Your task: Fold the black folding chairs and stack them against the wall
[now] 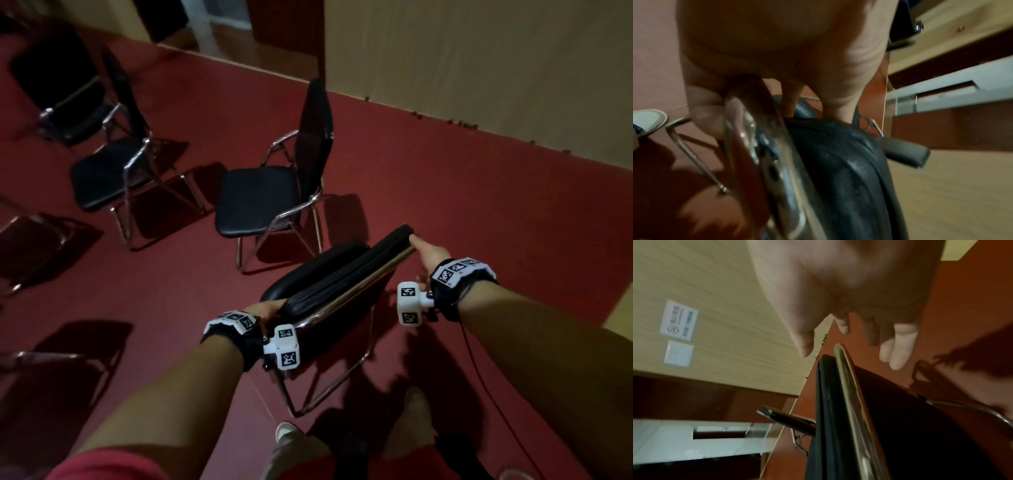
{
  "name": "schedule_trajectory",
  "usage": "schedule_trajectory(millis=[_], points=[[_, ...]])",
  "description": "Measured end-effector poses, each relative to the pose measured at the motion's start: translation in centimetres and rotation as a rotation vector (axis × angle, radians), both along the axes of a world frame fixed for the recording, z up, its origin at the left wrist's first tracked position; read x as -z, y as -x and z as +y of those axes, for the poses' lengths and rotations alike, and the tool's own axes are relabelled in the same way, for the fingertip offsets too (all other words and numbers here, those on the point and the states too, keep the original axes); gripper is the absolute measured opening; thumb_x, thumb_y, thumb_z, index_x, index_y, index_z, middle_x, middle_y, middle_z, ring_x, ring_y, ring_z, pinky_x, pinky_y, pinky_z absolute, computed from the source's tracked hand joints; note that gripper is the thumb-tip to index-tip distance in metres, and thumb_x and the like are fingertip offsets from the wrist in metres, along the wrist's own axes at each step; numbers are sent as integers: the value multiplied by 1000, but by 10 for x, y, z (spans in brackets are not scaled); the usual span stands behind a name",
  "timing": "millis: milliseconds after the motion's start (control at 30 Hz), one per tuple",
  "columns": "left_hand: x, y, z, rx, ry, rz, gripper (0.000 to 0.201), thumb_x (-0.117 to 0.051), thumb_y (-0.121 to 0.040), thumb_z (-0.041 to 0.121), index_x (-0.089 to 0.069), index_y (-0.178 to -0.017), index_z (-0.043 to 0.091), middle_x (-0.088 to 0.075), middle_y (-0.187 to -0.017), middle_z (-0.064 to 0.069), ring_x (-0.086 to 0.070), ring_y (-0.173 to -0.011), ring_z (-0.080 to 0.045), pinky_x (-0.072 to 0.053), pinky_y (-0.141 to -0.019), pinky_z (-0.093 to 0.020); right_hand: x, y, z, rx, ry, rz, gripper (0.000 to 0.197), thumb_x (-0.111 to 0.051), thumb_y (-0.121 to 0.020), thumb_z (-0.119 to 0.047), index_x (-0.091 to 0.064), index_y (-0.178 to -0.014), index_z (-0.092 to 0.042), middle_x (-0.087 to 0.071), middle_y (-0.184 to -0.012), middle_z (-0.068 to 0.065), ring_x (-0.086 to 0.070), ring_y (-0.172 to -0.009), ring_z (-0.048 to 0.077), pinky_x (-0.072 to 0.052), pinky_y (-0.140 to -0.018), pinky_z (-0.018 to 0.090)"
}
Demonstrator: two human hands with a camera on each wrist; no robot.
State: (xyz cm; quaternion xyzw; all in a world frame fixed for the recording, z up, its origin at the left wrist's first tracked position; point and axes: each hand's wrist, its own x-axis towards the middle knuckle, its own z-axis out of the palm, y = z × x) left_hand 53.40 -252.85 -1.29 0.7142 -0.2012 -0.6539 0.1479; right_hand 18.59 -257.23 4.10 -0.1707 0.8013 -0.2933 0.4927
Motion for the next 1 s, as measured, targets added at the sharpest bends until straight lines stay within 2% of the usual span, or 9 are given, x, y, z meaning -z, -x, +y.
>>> schedule_trajectory(millis=[133,233,300,400,533,633,733,867,1000], points=[[6,-6,10,-181,-84,37,74,-99,-32,31,-79,-96,-1,-73,-87,-20,-66,-70,-31,-53,-66,-40,25,20,-72,-233,-36,118,85,-62,-67,-77,-62,-114,-6,-65,-103,16,-65,-90,38,-53,-91,52],[-18,20,25,-305,-103,-4,34,-91,-57,24,-76,-74,-1,-69,-66,-16,-64,-53,-26,-52,-55,-31,83,51,-132,-459,-161,92,102,-62,-42,-90,-67,-108,-12,-71,-102,17,-69,-90,39,-53,-91,54],[-28,37,41,-404,-131,-39,27,-77,-82,21,-71,-63,3,-61,-52,-10,-57,-40,-22,-47,-43,-25,106,55,-156,-592,-209,8,92,-65,-63,-81,-64,-118,-7,-67,-113,21,-66,-102,40,-48,-99,54],[-36,63,65,-550,-104,-46,29,-80,-80,23,-75,-98,-1,-71,-81,-16,-65,-71,-29,-52,-63,-34,70,42,-144,-850,-222,53,40,-47,-101,-35,-59,-120,-2,-60,-123,21,-58,-110,34,-42,-104,41],[-36,98,106,-687,-120,-35,56,-88,-66,24,-73,-113,-4,-70,-104,-22,-64,-93,-35,-52,-86,-48,59,38,-141,-1067,-242,111,25,-45,-99,-11,-52,-76,-7,-50,-77,11,-45,-64,23,-44,-69,32],[-4,102,138,-779,-127,-50,81,-96,-40,34,-74,-110,0,-68,-96,-17,-60,-88,-32,-45,-78,-44,56,29,-140,-1038,-241,115,30,-52,-95,-11,-51,-65,-4,-50,-69,10,-44,-59,26,-37,-63,33],[4,122,167,-927,-87,-67,76,-94,-35,37,-76,-99,1,-66,-90,-16,-57,-83,-31,-43,-73,-41,66,20,-134,-1105,-229,124,32,-50,-94,-9,-50,-63,-2,-50,-66,11,-44,-58,28,-38,-64,35],[-34,183,198,-1097,-103,-191,34,-79,-72,38,-60,-65,11,-52,-50,-6,-46,-35,-19,-37,-42,-19,77,19,-116,-1204,-210,114,22,-54,-87,-19,-56,-74,-2,-56,-69,13,-52,-62,29,-46,-77,40],[-36,241,229,-1320,-52,-262,29,-60,-88,36,-55,-73,13,-50,-57,-5,-47,-35,-18,-37,-35,-17,71,30,-90,-1312,-125,133,25,-48,-94,-16,-54,-72,-4,-54,-72,13,-50,-64,28,-45,-73,34]])
